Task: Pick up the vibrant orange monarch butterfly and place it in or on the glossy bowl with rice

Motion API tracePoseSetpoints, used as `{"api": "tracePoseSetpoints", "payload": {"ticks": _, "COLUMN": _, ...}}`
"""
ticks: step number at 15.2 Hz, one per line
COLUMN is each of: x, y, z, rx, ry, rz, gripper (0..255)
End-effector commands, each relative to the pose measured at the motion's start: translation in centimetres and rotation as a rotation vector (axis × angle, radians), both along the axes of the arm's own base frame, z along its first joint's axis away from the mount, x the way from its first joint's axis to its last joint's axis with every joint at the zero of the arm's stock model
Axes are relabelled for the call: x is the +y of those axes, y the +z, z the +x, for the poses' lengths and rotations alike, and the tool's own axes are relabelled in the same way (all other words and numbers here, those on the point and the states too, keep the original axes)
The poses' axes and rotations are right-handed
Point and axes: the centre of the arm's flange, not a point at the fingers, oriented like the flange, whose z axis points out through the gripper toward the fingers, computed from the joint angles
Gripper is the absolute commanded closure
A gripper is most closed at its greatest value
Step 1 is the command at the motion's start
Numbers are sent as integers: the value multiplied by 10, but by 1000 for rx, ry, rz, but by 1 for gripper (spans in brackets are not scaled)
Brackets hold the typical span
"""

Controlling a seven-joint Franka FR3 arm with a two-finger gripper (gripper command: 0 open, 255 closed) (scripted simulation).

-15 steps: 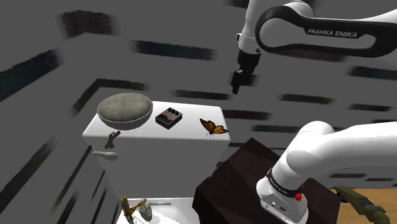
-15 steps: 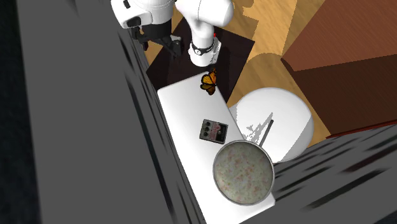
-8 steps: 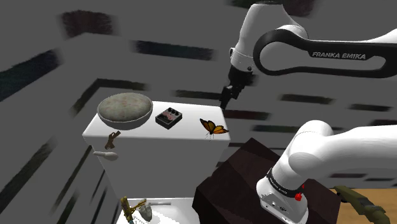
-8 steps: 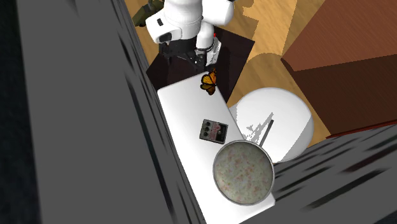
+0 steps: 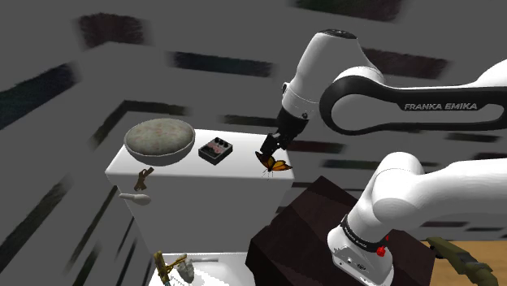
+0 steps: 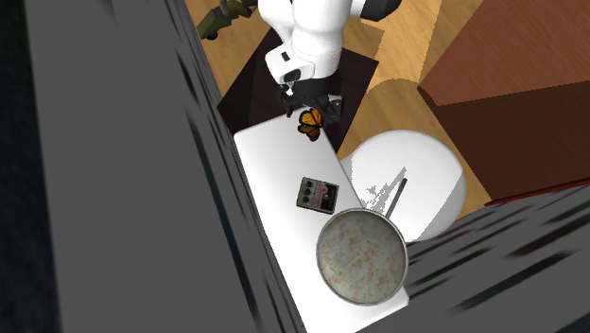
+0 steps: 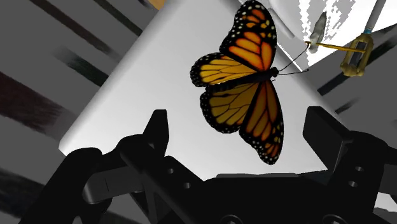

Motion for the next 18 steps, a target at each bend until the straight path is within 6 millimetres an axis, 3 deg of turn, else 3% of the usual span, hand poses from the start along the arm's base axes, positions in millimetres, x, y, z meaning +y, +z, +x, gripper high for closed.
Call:
{"api": "tracePoseSetpoints", "payload": {"ticks": 1, "x": 6, "y": -9, "z": 0, "rx": -7, "ry": -4, "rz": 10, "gripper": 0}}
{"api": "tracePoseSetpoints", "payload": {"ticks": 7, "x": 8, "y": -43, "z": 7, "rx": -7, "ry": -4, "rz": 10, "gripper": 0}}
{"api": "tracePoseSetpoints", "payload": {"ticks": 15, "x": 8, "y": -43, "z": 7, "rx": -7, "ry": -4, "rz": 10, "gripper": 0}}
{"api": "tracePoseSetpoints", "payload": {"ticks": 16, "x": 8, "y": -43, "z": 7, "rx": -7, "ry": -4, "rz": 10, "gripper": 255}}
{"api": "tracePoseSetpoints", "payload": {"ticks": 18, "x": 8, "y": -43, "z": 7, "rx": -7, "ry": -4, "rz": 10, "gripper": 255}}
